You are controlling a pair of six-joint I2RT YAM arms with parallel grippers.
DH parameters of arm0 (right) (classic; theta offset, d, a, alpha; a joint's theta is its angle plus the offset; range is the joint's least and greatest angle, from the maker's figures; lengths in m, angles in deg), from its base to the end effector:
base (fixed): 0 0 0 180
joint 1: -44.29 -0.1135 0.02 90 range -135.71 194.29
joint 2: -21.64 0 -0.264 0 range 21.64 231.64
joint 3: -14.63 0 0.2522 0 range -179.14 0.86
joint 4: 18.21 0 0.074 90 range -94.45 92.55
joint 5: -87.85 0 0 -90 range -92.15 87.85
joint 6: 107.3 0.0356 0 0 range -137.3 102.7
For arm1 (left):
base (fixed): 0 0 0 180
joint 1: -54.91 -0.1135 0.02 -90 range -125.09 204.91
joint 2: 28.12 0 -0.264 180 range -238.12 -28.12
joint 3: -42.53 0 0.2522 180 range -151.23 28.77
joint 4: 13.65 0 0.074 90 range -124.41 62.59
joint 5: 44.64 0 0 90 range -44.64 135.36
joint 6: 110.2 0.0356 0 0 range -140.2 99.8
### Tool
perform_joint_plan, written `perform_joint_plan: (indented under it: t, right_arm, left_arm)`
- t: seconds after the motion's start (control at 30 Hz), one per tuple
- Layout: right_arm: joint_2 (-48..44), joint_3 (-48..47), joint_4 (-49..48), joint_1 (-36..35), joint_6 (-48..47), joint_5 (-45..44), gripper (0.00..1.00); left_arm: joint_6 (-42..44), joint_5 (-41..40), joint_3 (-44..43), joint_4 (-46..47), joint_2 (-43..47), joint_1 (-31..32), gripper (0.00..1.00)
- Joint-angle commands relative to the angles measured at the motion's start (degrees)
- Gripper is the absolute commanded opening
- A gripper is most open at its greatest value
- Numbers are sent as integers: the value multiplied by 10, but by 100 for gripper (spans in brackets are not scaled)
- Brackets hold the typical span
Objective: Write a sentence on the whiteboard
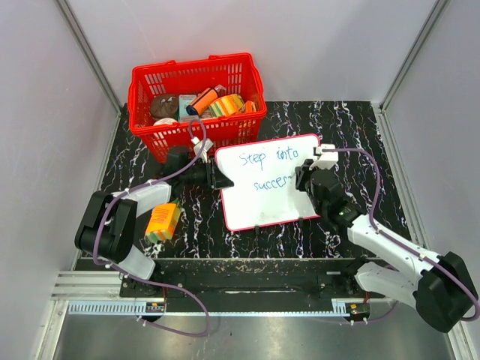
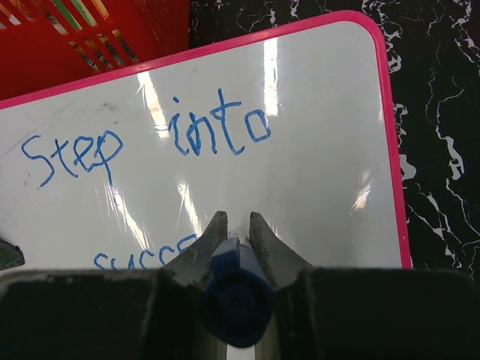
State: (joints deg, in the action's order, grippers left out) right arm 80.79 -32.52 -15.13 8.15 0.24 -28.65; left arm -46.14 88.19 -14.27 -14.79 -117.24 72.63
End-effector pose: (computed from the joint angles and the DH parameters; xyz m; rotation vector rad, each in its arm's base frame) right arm 0.1980 0.1249 0.2602 0.0293 1.8121 0.2423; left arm 0.2904 -0.1182 0.1874 0.3034 2.2151 -1.2339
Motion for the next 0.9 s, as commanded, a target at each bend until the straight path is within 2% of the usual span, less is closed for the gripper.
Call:
perform_joint_plan:
  t: [0.0,0.27,0.87]
  right_arm:
    - [14,-27,-24,6,-8,1,0]
    - [22,-25,-15,6,-3,23,0]
    - [-27,24,46,6,20,15,0]
  left_arm:
    - [98,-137,9,-52,-32,14,0]
    - [99,-138,9,-52,-32,14,0]
    - [99,-139,9,-52,-33,14,0]
